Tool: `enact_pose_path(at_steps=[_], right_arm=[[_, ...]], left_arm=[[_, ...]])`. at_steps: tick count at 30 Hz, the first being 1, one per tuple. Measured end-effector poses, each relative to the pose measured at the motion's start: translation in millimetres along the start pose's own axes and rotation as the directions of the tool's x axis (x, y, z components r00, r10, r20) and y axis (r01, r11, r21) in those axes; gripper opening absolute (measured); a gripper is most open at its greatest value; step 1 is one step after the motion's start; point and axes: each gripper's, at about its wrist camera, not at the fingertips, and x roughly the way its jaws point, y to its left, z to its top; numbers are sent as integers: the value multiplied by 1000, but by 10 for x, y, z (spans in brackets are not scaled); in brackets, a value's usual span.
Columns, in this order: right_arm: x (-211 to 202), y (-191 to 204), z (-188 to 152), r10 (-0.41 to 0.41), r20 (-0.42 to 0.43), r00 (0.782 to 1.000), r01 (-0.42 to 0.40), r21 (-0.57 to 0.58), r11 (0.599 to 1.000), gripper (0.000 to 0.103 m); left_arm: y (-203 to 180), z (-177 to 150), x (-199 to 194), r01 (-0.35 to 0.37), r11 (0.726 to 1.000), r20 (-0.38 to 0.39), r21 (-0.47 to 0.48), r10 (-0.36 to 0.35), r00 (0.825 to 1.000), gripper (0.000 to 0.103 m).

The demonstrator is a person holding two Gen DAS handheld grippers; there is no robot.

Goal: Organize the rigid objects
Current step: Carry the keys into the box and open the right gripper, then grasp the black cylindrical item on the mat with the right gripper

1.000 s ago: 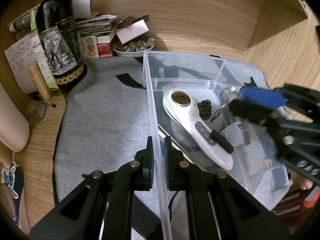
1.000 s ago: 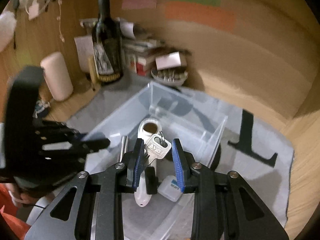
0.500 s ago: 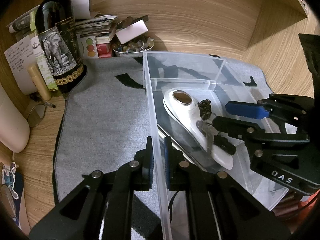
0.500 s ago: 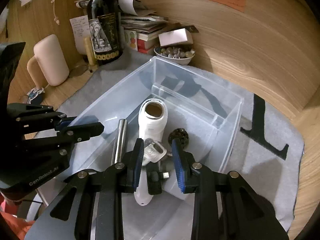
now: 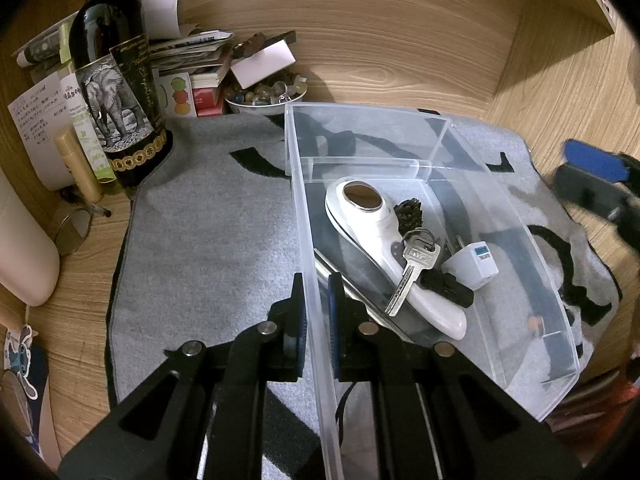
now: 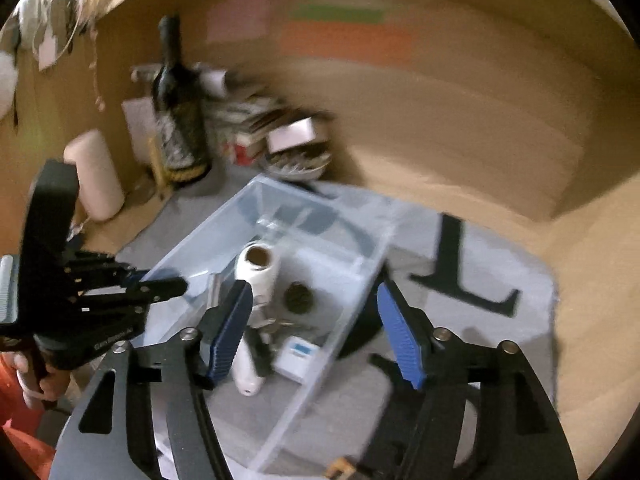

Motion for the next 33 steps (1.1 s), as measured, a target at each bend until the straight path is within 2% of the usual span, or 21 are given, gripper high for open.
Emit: enact_pose_path(at_steps=[5, 7, 11, 17, 23, 24, 25, 27, 28, 33], right_arm=[[-269, -294, -120, -90, 19, 996, 88, 70, 994, 63], [-331, -409, -237, -124, -1, 992, 124, 102, 987, 63], [-323, -531, -504, -144, -70, 987, 153, 146, 977, 63], [-145, -562, -932, -93, -173, 981, 130, 219, 967, 63], [125, -607, -1131, -36, -239, 970, 106, 289, 951, 63], [154, -618, -1143, -27, -247, 969, 102, 297, 950, 58], [172, -626, -1155, -18, -246, 969, 96, 305, 947, 46], [204, -629, -1166, 13, -250, 968, 67, 312, 948, 31], [209, -627, -1167, 17, -249, 968, 63, 310, 949, 27], [161, -571, -1146, -20, -225, 974, 84, 278, 957, 26]], left_arm=[[1, -1, 0, -1, 1000, 2, 2, 1, 1000, 8], [3, -3, 2, 0, 1000, 3, 1, 0, 1000, 8], [4, -3, 2, -1, 1000, 3, 2, 1, 1000, 8], [0, -2, 0, -1, 1000, 3, 7, 1, 1000, 8], [0, 3, 2, -2, 1000, 6, 6, 2, 1000, 8], [1, 4, 3, -1, 1000, 5, 4, 1, 1000, 8], [1, 6, 2, 0, 1000, 6, 3, 0, 1000, 8], [2, 6, 0, 3, 1000, 6, 1, -3, 1000, 8], [4, 5, -1, 4, 1000, 6, 1, -4, 1000, 8], [5, 13, 4, 4, 1000, 6, 1, -4, 1000, 8]])
